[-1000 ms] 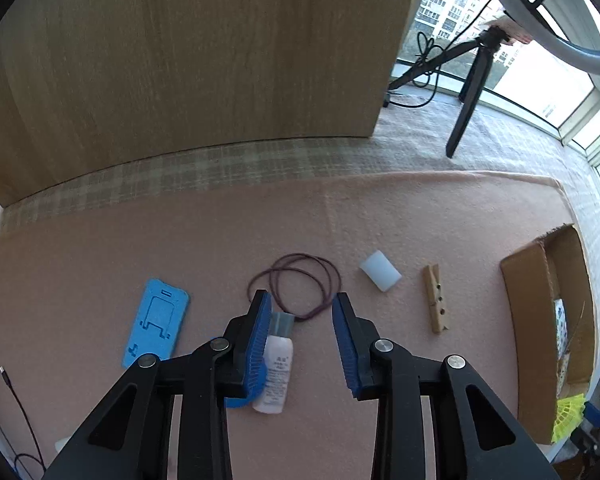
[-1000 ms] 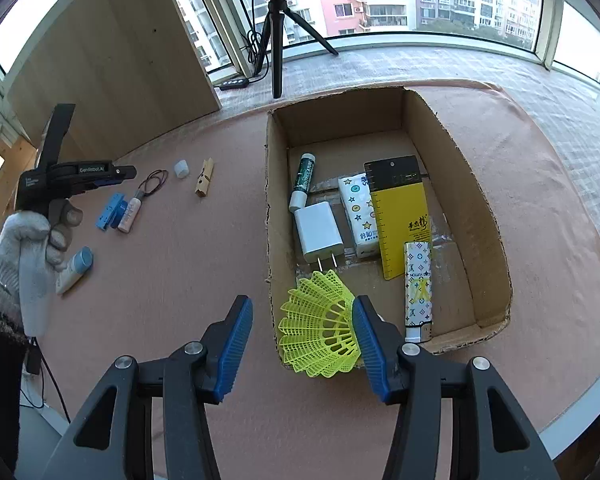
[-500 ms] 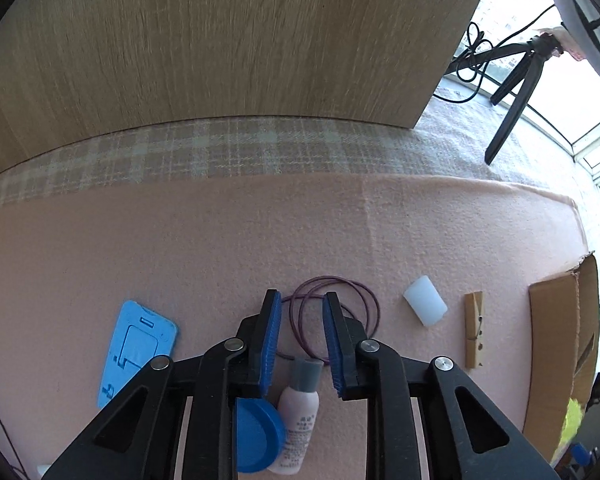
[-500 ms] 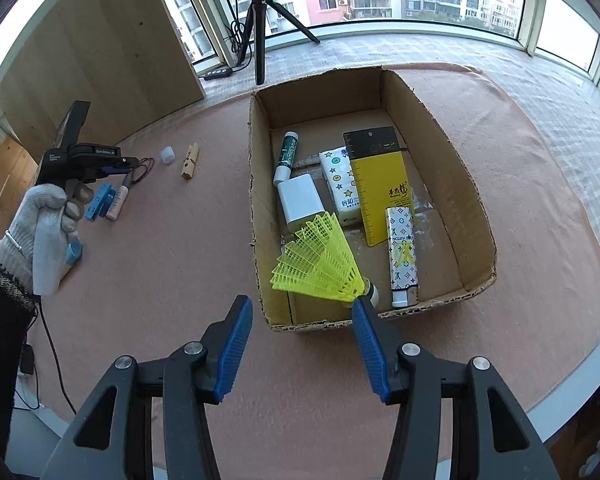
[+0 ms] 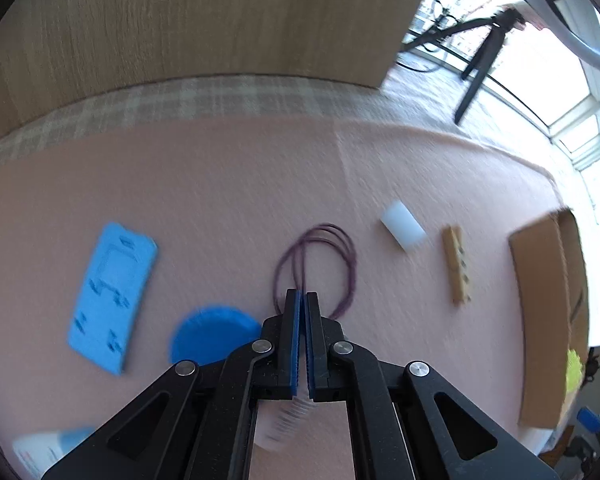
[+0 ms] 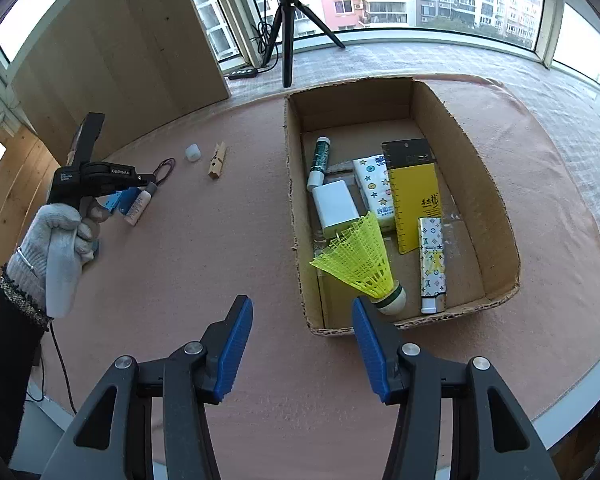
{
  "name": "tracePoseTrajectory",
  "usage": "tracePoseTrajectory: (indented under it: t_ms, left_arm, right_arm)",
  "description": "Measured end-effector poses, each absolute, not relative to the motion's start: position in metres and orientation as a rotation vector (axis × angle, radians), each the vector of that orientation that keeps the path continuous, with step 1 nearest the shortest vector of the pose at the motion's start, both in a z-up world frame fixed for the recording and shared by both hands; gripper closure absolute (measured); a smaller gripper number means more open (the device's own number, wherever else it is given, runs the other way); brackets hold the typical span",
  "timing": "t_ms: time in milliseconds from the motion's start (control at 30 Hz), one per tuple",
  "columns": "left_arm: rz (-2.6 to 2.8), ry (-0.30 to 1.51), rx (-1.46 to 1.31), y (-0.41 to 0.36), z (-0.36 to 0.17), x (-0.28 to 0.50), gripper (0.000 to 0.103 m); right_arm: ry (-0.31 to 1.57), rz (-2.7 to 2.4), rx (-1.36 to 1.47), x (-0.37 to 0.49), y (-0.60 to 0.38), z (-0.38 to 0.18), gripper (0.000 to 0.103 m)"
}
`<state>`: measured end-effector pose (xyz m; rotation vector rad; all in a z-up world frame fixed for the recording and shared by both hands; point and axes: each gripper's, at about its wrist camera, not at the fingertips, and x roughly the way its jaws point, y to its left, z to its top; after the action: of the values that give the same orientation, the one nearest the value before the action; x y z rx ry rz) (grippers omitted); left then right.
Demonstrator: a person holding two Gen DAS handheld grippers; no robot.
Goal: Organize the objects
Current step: 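Open the left gripper and move it to the white lotion bottle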
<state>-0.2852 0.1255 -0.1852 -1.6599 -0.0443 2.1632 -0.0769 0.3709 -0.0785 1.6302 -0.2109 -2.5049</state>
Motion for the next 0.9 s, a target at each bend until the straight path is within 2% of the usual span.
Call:
tracePoseTrajectory:
  t_ms: [567,700,733,800,867,900]
  left_arm:
    - [1.981,-0.055,-1.587,0.177,-0.188,-0.154,0.102]
    - [1.984,0.030,-1.572,0.177,-0.182,-0.142,0.101]
    - [1.984,0.030,-1.578,0.176,-0.180,-0.141,0.098]
    - [2.001,0.019,-1.579,0.169,-0.172,-0.140,0.072]
    - [2.030,-0.010,-1.552,0.158,-0.160,-0.139,0.064]
    - [2.051,-0.044,-1.542,0.149,-0.155,-0.139,0.063]
  right_arm:
    - [-0.203,-2.412,1.609,-0.073,0.344,-0.089,0.055]
    - [-0.193,-2.389,1.606,-0.073,0.338,-0.091,0.055]
    - [-0.186,-2.386,1.602,-0.074,0.336,-0.091,0.055]
    - [-0.179,-2.385,1.595,-0.075,0.332,-0.091,0.055]
    - [-0.174,-2.379,1.590,-0.077,0.328,-0.092,0.055]
    - [-0.172,-2.375,1.588,-0.079,0.325,-0.093,0.055]
